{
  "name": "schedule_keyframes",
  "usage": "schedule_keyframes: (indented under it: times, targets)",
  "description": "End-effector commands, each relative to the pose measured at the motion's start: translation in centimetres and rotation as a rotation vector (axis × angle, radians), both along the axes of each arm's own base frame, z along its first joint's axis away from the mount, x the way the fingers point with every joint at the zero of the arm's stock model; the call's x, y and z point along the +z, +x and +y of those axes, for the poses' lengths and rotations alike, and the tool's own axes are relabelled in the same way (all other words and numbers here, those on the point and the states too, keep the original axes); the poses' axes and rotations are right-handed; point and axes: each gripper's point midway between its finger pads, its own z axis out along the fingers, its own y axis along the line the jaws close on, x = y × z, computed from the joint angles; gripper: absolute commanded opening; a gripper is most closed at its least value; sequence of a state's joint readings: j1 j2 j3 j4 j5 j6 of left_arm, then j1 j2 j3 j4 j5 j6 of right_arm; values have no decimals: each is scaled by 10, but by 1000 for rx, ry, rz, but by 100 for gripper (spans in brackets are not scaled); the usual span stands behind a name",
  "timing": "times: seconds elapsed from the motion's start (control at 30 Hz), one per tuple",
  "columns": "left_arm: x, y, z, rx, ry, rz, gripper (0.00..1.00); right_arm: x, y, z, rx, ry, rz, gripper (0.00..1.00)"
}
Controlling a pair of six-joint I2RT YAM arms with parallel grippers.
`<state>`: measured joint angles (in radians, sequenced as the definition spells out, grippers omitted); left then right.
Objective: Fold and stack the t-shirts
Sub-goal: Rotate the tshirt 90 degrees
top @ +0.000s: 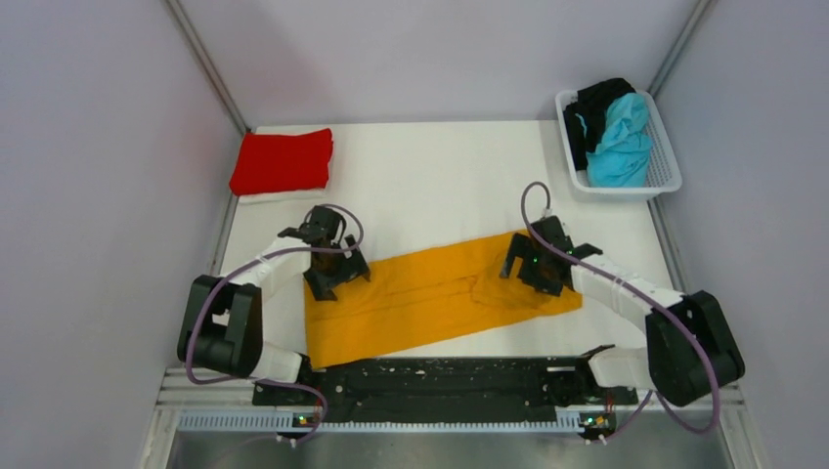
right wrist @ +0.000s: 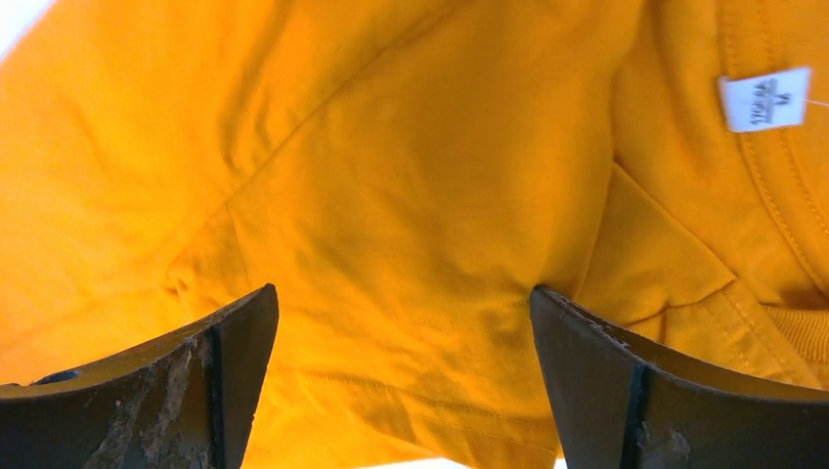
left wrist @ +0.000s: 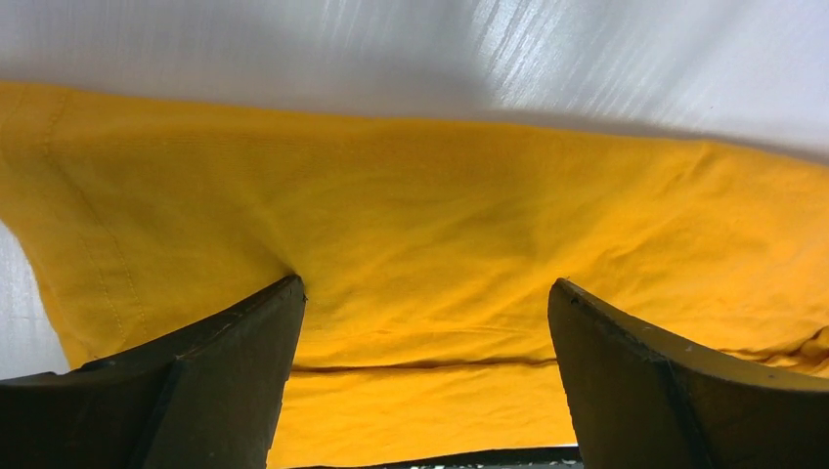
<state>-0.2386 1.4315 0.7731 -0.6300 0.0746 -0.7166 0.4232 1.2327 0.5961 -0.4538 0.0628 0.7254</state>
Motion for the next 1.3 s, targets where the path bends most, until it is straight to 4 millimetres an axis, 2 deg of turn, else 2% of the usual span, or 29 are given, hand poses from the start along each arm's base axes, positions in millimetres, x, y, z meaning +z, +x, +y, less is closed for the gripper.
schedule_keyframes:
  times: [0.0, 0.1, 0.17, 0.4, 0.47, 0.5, 0.63, 0.7, 0.8, 0.93, 1.07, 1.17, 1.27]
  targets:
    - [-1, 11, -16, 35, -56, -43, 99, 25, 85, 1, -5, 0, -220, 99]
    - [2, 15, -21, 73, -62, -54, 99, 34, 125, 8, 19, -28, -275, 99]
    - [4, 18, -28, 99, -79, -61, 99, 32, 150, 9, 27, -52, -273, 99]
    - [18, 37, -75, 119, -148, -114, 99, 22, 240, 28, 76, -19, -284, 98]
    - [17, 40, -90, 112, -161, -113, 99, 19, 265, 43, 109, 32, -277, 97]
    - [16, 40, -99, 104, -168, -106, 99, 7, 273, 50, 128, 47, -253, 97]
    - [8, 33, -131, 82, -166, -77, 99, -13, 307, 80, 194, 138, -213, 95]
    - [6, 27, -146, 93, -162, -67, 99, -6, 333, 97, 208, 187, -242, 95]
    - [2, 15, -165, 121, -152, -59, 99, -9, 361, 118, 206, 227, -269, 94]
    - [2, 12, -188, 124, -191, -48, 99, -8, 385, 158, 236, 297, -322, 94]
    - [6, 10, -206, 104, -227, -52, 99, -3, 399, 189, 252, 350, -395, 94]
    - [6, 7, -208, 90, -225, -49, 99, 2, 405, 199, 245, 369, -441, 94]
    - [17, 10, -212, 71, -246, -76, 99, 25, 414, 202, 243, 375, -503, 95]
